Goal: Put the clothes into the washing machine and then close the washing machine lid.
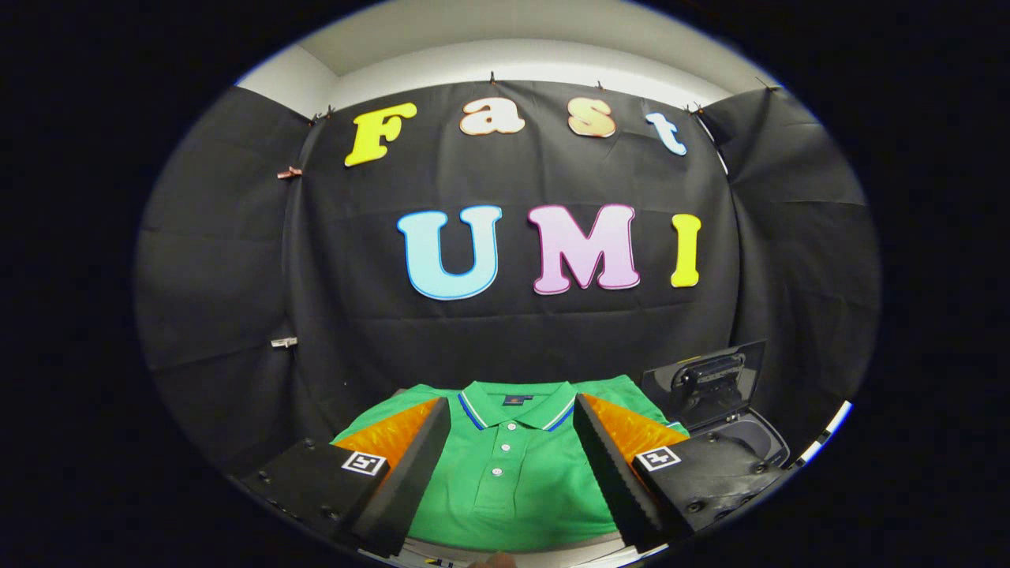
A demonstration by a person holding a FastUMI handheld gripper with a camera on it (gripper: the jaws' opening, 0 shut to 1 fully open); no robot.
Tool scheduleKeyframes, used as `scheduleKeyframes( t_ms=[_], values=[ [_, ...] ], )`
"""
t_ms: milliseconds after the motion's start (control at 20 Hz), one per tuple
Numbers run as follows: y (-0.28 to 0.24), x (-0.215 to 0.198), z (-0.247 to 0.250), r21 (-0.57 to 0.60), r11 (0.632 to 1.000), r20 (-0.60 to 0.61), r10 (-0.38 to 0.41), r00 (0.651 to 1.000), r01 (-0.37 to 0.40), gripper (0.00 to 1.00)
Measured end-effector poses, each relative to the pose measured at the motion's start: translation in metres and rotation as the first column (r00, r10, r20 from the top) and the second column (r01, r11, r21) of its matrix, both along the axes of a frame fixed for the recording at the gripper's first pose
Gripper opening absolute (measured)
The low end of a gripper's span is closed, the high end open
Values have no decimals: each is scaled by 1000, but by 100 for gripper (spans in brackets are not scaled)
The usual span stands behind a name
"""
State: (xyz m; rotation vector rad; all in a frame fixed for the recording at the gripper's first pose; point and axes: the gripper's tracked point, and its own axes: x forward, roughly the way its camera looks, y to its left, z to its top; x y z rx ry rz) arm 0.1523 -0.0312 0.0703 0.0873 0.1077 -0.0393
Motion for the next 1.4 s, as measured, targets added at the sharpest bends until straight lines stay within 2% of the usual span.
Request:
scheduleKeyframes(
  t_ms=[50, 250, 450, 500, 800, 950, 1050, 1100, 1200, 1250, 1300, 1350, 1400],
  values=[
    [3, 12, -2, 8, 1000, -34, 19, 999, -19, 99],
    [-7, 46, -10, 11, 1000, -152, 10, 988, -9, 99],
    [-8, 71, -35, 34, 999, -293, 34, 956, -25, 99],
    [-16, 74, -45, 9, 1000, -338, 12, 941, -9, 99],
    [-17, 82, -87, -3, 999, -538, 41, 842, -51, 99],
    [-8, 79, -99, 17, 997, -600, 70, 797, -75, 99],
    [-8, 76, -105, 0, 997, -630, 59, 775, -76, 99],
    [-8, 76, -109, -5, 997, -644, 54, 763, -75, 99],
    [-9, 71, -124, -1, 997, -694, 51, 718, -71, 99],
    [-9, 72, -121, -5, 998, -703, 41, 710, -62, 100],
    [-10, 73, -129, -1, 999, -730, 31, 683, -47, 100],
    [-11, 72, -127, -3, 999, -742, 21, 670, -34, 100],
    [-11, 72, -128, -4, 1000, -769, 9, 640, -20, 100]
  ],
)
